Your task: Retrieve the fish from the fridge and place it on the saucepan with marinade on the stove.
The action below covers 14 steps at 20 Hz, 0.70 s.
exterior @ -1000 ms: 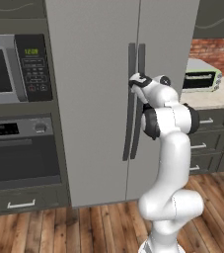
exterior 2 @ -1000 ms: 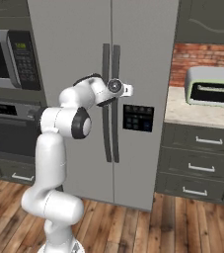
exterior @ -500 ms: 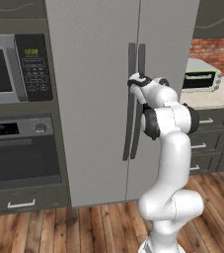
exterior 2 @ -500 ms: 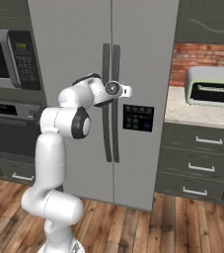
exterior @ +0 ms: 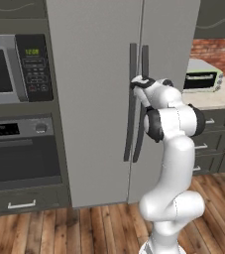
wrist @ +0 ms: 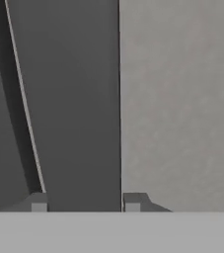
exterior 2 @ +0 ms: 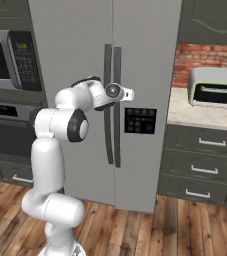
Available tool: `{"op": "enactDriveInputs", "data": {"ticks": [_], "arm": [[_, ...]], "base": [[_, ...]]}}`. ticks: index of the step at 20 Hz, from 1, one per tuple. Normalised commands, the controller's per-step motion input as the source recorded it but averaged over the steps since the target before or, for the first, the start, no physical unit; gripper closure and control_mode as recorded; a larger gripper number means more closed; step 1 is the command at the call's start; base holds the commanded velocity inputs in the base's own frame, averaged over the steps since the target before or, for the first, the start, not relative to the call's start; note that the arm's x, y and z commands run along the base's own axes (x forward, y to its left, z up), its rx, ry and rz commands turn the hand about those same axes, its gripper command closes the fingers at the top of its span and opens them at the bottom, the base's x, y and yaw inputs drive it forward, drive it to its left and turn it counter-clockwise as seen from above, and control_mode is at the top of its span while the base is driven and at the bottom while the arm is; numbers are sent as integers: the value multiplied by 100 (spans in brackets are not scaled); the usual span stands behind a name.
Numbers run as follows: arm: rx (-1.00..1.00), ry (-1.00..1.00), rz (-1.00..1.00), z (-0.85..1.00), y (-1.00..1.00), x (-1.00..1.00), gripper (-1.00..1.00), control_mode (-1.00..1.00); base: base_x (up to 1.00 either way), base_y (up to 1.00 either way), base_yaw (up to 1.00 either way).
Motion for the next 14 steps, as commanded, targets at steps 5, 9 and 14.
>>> {"op": "enactDriveInputs", "data": {"ticks": [5, 9, 14], "arm": [[0, 0, 0, 0, -41, -41, 100, -100], [0, 0, 0, 0, -38, -43, 100, -100], [0, 0, 2, 0, -49, -47, 100, -100]], "base": [[0, 0, 0], [0, 0, 0], [0, 0, 0]]}}
